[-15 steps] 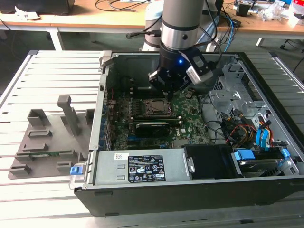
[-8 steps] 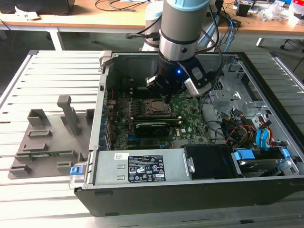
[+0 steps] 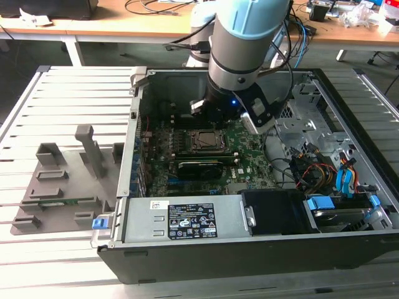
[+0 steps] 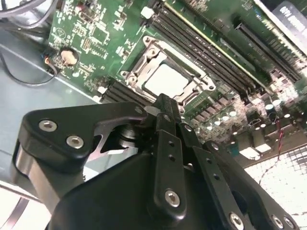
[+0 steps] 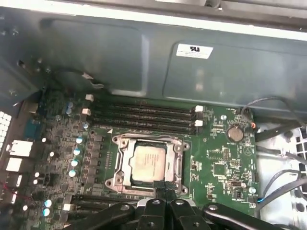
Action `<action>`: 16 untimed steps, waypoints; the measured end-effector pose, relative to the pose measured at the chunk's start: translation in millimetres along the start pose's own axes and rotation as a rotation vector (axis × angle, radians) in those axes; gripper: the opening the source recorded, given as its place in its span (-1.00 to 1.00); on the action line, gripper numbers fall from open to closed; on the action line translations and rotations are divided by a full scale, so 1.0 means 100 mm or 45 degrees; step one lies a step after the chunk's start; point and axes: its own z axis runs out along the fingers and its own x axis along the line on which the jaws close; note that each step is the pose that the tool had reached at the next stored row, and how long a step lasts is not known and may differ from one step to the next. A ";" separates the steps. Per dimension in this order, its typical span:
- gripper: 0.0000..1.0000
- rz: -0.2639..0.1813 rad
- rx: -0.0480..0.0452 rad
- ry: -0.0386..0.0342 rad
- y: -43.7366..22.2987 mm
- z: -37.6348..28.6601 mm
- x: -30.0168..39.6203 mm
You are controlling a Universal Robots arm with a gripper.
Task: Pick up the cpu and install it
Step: 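Install the second cpu locking lever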
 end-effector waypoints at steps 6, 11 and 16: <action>-0.79 -0.005 0.184 0.0184 -0.054 0.043 0.093; -0.79 -0.005 0.210 0.0211 0.085 0.238 0.256; -0.79 -0.005 0.212 0.0211 0.051 0.385 0.414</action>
